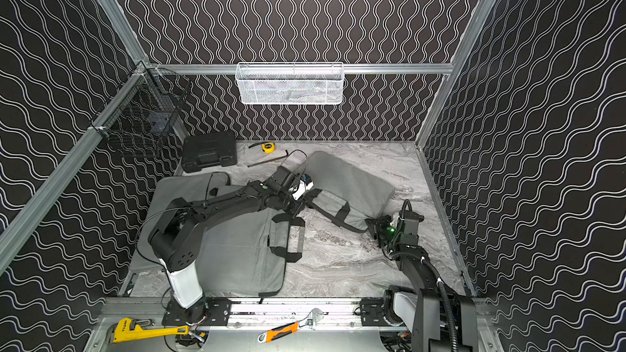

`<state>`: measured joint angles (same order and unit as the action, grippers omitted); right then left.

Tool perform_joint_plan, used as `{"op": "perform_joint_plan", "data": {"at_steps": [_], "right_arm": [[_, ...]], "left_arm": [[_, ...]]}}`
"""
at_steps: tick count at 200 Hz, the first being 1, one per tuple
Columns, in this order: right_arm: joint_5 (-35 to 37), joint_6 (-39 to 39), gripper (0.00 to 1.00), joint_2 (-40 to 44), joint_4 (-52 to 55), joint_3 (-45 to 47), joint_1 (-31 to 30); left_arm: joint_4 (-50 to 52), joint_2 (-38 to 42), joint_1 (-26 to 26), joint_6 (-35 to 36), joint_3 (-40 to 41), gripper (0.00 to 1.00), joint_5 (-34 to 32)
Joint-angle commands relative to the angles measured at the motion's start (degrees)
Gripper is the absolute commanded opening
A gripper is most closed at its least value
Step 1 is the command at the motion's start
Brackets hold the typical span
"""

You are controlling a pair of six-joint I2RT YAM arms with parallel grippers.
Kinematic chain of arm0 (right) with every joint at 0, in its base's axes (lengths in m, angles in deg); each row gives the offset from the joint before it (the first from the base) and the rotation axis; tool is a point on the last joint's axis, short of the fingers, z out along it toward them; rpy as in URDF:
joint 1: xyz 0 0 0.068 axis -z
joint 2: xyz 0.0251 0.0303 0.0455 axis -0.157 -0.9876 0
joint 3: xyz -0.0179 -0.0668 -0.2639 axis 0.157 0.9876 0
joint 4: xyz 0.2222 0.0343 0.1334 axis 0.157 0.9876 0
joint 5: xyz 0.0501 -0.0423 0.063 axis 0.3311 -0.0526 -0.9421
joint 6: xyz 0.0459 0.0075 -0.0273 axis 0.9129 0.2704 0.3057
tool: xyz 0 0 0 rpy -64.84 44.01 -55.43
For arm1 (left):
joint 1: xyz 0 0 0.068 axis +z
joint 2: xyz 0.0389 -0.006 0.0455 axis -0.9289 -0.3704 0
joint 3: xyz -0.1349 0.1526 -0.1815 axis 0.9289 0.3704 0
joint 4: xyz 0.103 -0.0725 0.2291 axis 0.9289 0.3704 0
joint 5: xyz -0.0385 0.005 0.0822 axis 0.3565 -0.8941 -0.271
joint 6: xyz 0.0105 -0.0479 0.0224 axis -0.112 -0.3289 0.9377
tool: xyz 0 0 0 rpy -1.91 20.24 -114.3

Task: Open the zippered laptop bag and take out the laptop
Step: Unzip the zipper on the zippered laptop bag.

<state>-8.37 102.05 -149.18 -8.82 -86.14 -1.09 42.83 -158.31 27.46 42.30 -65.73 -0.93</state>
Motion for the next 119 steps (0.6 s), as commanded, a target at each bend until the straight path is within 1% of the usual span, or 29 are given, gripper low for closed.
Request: {"op": "perform_joint_plan", "data": {"at_steps": [1, 20, 43, 77, 102, 119], "right_arm": [[-0.12, 2.28, 0.00, 0.92, -6.50, 0.08, -0.64], [0.34, 3.02, 0.00, 2.44, -6.00, 0.71, -1.11], [1.08, 4.05, 0.00, 6.56, -3.45, 1.56, -1.17], [2.63, 10.13, 0.00, 13.57, -2.68, 4.37, -2.07], [6.63, 12.28, 0.00, 17.08, -0.33, 4.24, -4.25], [10.24, 13.29, 0.00, 17.82, 1.16, 3.14, -7.58]], "left_arm": [[-2.83, -0.13, -1.69, -1.73, 0.10, 0.00, 4.56], [-3.32, -1.17, -2.95, -2.28, -0.90, 0.00, 4.82], [-4.44, -2.35, -3.91, -2.73, -2.62, 0.00, 5.24], [-4.80, -4.53, -4.25, -2.30, -6.43, 0.00, 6.09], [-4.20, -6.68, -4.27, -1.08, -9.43, 0.00, 6.34], [-3.65, -7.93, -4.27, -0.20, -10.90, 0.00, 6.23]]}}
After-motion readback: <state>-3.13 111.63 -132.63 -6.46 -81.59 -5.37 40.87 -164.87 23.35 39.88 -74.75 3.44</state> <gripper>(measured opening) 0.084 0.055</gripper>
